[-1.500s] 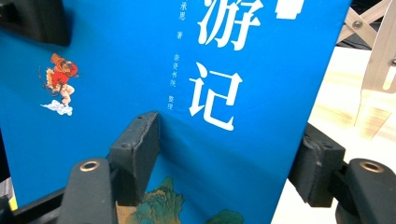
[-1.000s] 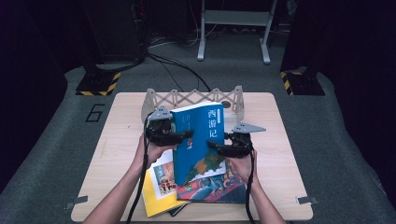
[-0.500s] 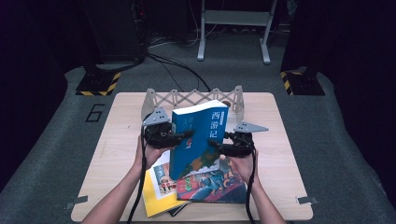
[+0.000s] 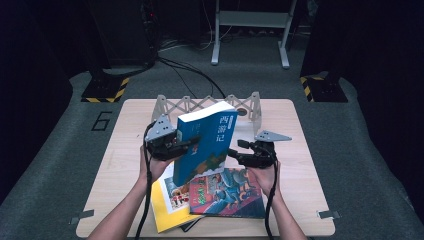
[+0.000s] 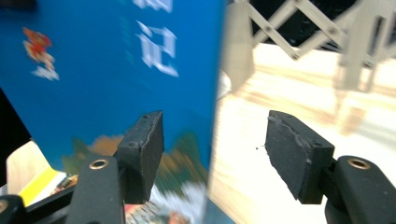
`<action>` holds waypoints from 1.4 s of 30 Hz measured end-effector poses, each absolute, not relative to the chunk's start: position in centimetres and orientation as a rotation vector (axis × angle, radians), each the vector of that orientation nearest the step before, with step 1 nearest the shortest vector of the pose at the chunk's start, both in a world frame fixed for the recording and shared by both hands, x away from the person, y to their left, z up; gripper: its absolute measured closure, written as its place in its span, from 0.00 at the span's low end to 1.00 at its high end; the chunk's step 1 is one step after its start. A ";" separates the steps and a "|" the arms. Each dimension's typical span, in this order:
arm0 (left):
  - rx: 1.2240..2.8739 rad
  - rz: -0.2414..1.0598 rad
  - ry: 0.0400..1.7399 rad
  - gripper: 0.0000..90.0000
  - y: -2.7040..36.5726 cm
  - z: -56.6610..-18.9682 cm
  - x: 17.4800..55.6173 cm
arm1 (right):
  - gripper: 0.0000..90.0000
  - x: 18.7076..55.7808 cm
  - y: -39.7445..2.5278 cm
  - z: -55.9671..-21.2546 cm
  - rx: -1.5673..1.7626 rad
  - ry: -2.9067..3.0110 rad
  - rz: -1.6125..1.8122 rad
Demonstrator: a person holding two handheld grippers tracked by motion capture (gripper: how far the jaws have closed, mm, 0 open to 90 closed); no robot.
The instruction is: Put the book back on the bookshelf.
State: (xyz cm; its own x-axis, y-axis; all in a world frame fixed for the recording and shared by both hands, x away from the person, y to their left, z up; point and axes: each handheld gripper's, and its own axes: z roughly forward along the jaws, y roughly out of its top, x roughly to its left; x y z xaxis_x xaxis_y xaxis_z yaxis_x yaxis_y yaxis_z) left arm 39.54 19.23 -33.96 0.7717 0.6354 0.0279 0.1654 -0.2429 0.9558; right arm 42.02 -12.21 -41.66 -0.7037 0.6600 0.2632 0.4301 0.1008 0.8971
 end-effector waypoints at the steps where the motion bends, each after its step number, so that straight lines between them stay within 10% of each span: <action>1: 1.788 0.504 0.634 0.69 19.6 -33.9 39.5 | 0.41 42.0 -12.6 -41.9 1.118 2.164 1.644; 42: 1.645 0.723 0.900 0.69 27.5 -31.6 42.3 | 0.39 40.8 -25.8 -51.9 1.643 1.864 1.328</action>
State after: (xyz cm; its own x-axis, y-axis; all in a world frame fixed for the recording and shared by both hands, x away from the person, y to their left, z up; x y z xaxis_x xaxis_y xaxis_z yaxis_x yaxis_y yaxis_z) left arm 42.28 27.51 -31.61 0.5298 0.8480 0.0142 0.1964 -0.1390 0.9706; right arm 40.83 -25.79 -51.93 -0.2853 0.9016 0.3250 0.6015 -0.0956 0.7931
